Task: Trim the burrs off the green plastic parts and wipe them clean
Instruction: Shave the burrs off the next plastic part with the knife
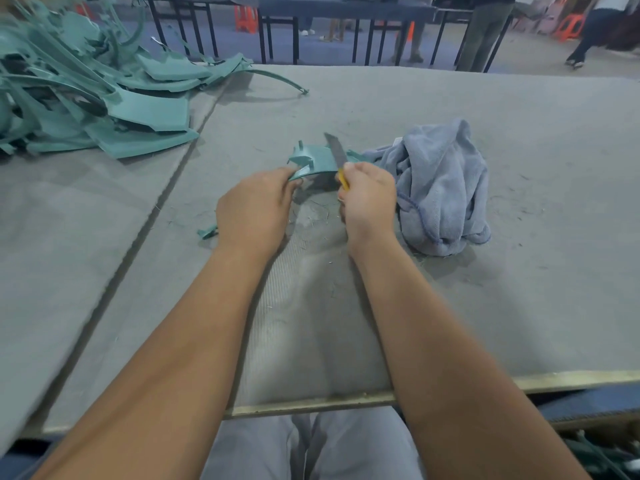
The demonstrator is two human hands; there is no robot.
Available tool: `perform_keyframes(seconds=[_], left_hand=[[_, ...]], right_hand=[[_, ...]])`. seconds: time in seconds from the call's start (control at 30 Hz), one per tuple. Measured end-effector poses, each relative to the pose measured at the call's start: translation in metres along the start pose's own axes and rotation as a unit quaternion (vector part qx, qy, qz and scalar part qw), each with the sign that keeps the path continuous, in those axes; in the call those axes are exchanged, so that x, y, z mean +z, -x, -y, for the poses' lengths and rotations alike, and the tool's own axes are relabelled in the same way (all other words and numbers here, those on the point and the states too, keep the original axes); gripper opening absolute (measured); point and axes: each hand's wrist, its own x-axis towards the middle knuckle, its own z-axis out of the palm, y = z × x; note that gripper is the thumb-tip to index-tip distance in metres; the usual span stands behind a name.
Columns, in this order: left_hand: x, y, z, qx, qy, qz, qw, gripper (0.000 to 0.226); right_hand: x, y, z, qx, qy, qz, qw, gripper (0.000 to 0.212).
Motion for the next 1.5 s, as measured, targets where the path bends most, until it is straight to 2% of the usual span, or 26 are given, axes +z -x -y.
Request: perform_keyframes(seconds=[0.1,0.3,0.4,0.57,0.7,0.8,1.0,1.13,1.2,1.33,1.4,1.5], left_hand=[[0.000,-0.001,0.000,-0.015,-0.002,0.001,1.000,0.031],[-0.002,-0.001,-0.001,-0.027,0.013,-0.024,0.999,0.031],[0.000,-0.002,0.000,-0.031,0.008,-0.020,0.999,0.035],[0.001,-0.003,-0.001,-0.019,0.000,-0.006,1.000,0.037],[0.001,-0.002,-0.001,-0.023,-0.001,-0.011,1.000,0.038],[0.001,-0.002,0.000,-0.024,0.000,-0.016,1.000,0.038],[0.002,-0.004,0.002,-0.023,-0.006,-0.013,1.000,0.041],[0.002,-0.003,0.002,-0.017,-0.004,-0.025,1.000,0.039],[0.002,-0.003,0.002,-0.019,-0.001,-0.030,0.999,0.039],[0.003,-0.005,0.001,-0.017,-0.005,-0.025,1.000,0.037],[0.000,-0.006,0.001,-0.015,-0.005,-0.033,0.999,0.036],[-0.010,-0.012,0.007,-0.025,0.009,-0.103,0.994,0.036]], right_hand=[[-0.011,-0.008,-0.003,0.008,0.030,-0.043,0.999,0.039],[-0.005,-0.006,-0.011,-0.030,0.162,-0.044,0.985,0.047],[-0.005,-0.006,-0.014,-0.040,0.153,-0.035,0.987,0.044],[0.012,0.007,-0.016,-0.071,0.165,0.027,0.983,0.041],[0.011,0.006,-0.011,-0.065,0.123,-0.027,0.990,0.043],[0.000,0.003,-0.011,-0.055,0.133,-0.054,0.988,0.043],[0.008,0.012,-0.010,-0.084,0.240,0.009,0.967,0.041],[0.004,0.010,-0.007,-0.085,0.195,-0.032,0.977,0.040],[0.002,0.009,-0.007,-0.088,0.218,-0.042,0.971,0.039],[0.010,0.015,-0.009,-0.108,0.281,0.035,0.953,0.038],[0.011,0.015,-0.007,-0.118,0.245,0.011,0.962,0.036],[0.004,0.009,0.000,-0.123,0.189,-0.100,0.969,0.032]])
